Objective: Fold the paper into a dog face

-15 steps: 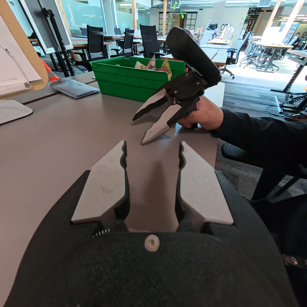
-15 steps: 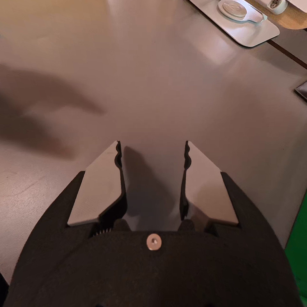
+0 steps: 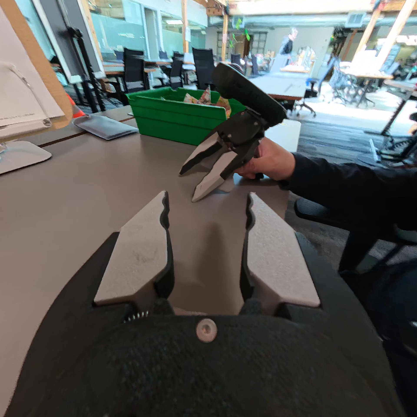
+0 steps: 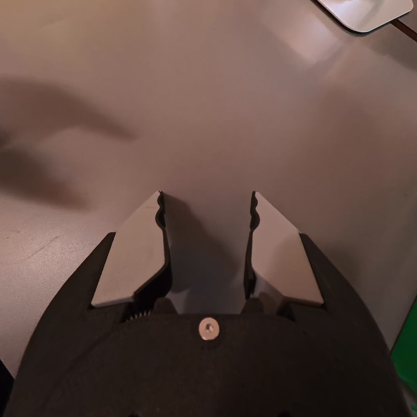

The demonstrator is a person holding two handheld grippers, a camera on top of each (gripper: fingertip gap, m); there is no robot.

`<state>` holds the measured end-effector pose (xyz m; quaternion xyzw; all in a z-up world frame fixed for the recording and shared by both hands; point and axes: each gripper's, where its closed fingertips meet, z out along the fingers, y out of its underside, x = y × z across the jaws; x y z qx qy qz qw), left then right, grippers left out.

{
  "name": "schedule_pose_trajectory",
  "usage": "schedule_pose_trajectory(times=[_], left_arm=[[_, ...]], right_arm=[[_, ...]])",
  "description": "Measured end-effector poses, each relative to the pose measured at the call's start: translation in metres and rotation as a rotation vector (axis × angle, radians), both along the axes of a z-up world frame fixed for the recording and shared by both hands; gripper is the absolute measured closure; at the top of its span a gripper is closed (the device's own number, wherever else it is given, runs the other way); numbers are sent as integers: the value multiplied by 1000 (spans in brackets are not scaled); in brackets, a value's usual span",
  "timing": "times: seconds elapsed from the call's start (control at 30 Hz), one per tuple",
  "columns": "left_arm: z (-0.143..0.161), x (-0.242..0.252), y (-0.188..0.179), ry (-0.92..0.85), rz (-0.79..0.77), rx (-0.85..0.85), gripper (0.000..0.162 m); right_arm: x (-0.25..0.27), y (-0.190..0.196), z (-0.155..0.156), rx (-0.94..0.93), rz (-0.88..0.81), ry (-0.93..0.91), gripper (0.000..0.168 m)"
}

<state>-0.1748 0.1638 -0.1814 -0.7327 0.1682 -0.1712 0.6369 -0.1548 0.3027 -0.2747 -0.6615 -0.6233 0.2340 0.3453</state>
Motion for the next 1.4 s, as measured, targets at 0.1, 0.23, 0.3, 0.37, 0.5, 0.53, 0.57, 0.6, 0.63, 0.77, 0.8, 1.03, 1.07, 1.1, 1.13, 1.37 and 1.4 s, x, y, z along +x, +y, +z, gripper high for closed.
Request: schedule_pose_trajectory(times=[0.1, 0.23, 0.3, 0.37, 0.5, 0.53, 0.57, 0.6, 0.63, 0.77, 0.8, 1.03, 1.07, 1.1, 1.13, 1.37, 1.4], left_arm=[[25, -39, -20, 168, 100, -4, 75], [103, -137, -61, 345, 283, 26, 86], [124, -194, -76, 420, 344, -54, 90], [113, -253, -82, 475, 373, -246, 86], [58, -350, -80, 507, 456, -553, 76], [45, -370, -78, 522, 491, -595, 76], [31, -385, -77, 511, 506, -646, 76], [16, -396, -75, 472, 503, -698, 75], [2, -405, -75, 432, 499, -748, 75], [-49, -433, -80, 381, 490, -925, 73], [-59, -436, -80, 372, 484, -956, 72], [-98, -455, -89, 235, 540, -1108, 69], [-99, -459, -91, 230, 558, -1106, 64], [-99, -460, -92, 216, 568, -1108, 64], [-99, -460, -93, 216, 571, -1107, 64], [-94, -454, -94, 189, 614, -1085, 91], [-94, -453, -94, 183, 622, -1075, 93]], right_arm=[[0, -2, -1, -11, 12, -1, 97], [-1, -6, -2, -43, 39, -7, 99], [-1, -7, -2, -51, 45, -8, 99], [-1, -7, -2, -49, 47, -8, 99], [-1, -8, -3, -71, 52, -12, 100], [-1, -8, -4, -80, 51, -13, 100], [-1, -8, -4, -87, 50, -14, 100], [-1, -8, -4, -92, 49, -15, 99], [-1, -8, -4, -94, 48, -16, 99], [-1, -7, -5, -95, 45, -16, 99], [-1, -7, -5, -100, 44, -17, 98], [-1, -6, -5, -102, 37, -16, 99], [-1, -6, -5, -101, 38, -16, 99], [-1, -6, -5, -98, 40, -16, 100], [-1, -7, -4, -95, 42, -15, 100], [-1, -9, -3, -72, 60, -11, 103], [-1, -10, -3, -67, 62, -10, 103]])
